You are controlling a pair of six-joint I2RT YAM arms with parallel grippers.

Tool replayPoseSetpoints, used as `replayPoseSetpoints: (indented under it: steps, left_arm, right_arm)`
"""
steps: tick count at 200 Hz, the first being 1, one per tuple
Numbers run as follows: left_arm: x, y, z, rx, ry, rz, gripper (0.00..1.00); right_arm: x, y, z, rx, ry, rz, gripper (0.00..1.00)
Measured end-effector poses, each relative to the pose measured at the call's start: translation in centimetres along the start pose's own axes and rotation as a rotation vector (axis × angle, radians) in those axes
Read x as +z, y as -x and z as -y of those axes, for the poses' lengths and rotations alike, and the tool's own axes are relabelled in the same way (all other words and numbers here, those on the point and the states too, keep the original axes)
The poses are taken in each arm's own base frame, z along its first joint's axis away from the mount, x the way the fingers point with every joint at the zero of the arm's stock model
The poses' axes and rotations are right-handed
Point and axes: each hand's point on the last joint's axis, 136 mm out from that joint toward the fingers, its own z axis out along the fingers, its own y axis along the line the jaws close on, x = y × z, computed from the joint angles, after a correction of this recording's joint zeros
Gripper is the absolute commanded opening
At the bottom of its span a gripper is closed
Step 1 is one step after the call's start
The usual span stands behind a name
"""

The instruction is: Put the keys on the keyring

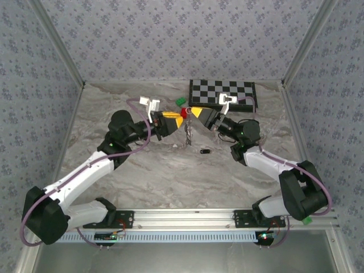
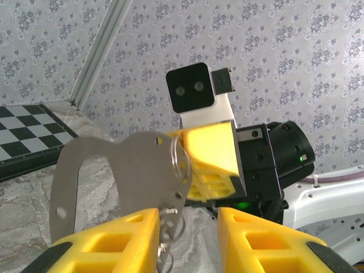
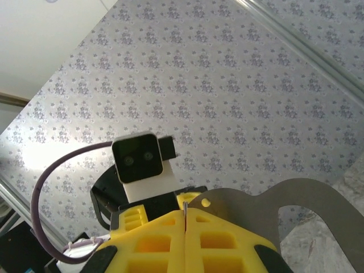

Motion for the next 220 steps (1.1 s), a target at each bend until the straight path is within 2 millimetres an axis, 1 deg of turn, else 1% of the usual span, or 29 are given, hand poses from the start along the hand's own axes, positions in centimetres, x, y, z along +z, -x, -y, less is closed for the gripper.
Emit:
replayPoseSetpoints:
  steps: [35, 65, 77, 90, 103, 115, 139, 151, 183, 194, 210, 220]
  left_arm:
    - [0.7, 0.7, -0.1, -0.014, -0.005, 0.005, 0.31]
    - [0.9, 0.8, -0.2, -0.025, -0.008, 0.002, 0.26]
    - [1.0, 0.8, -0.1, -0.026, -0.010, 0.001, 0.20]
    - [1.0, 0.8, -0.1, -0.018, -0.008, 0.000, 0.18]
    - [1.0, 0.8, -0.1, -0.012, -0.007, -0.002, 0.11]
    - [1.0, 0.8, -0.2, -0.004, -0.005, -0.007, 0.11]
    - [0.9, 0.7, -0.4, 0.004, 0.006, -0.019, 0.06]
    - [0.9, 0.7, -0.5, 0.006, 0.009, -0.025, 0.00]
    - [0.9, 0.6, -0.4, 0.017, 0.005, -0.037, 0.00]
    - [0.9, 0.6, -0.3, 0.017, 0.000, -0.040, 0.10]
    - [0.9, 0.5, -0.1, 0.020, -0.007, -0.045, 0.14]
    - [0.9, 0.5, 0.1, 0.026, -0.017, -0.054, 0.14]
  right_arm:
    - [0.4, -0.6, 0.1, 0.002, 0.007, -0.026, 0.00]
    - [0.4, -0.8, 0.1, -0.005, 0.010, -0.030, 0.00]
    - [0.4, -0.8, 0.0, -0.009, 0.011, -0.034, 0.00]
    - [0.4, -0.9, 0.0, -0.011, 0.013, -0.039, 0.00]
    - [0.4, -1.0, 0.0, -0.015, 0.015, -0.046, 0.00]
    - [0.4, -1.1, -0.1, -0.018, 0.018, -0.053, 0.00]
    - [0.4, -1.3, -0.1, -0.025, 0.021, -0.064, 0.00]
    - [0.4, -1.4, 0.0, -0.026, 0.016, -0.067, 0.00]
    - [0.4, -1.5, 0.0, -0.037, 0.015, -0.075, 0.00]
    - [0.4, -1.5, -0.1, -0.042, 0.015, -0.080, 0.00]
    - [0.4, -1.6, -0.3, -0.046, 0.016, -0.088, 0.00]
    - [0.5, -1.6, -0.4, -0.048, 0.017, -0.098, 0.00]
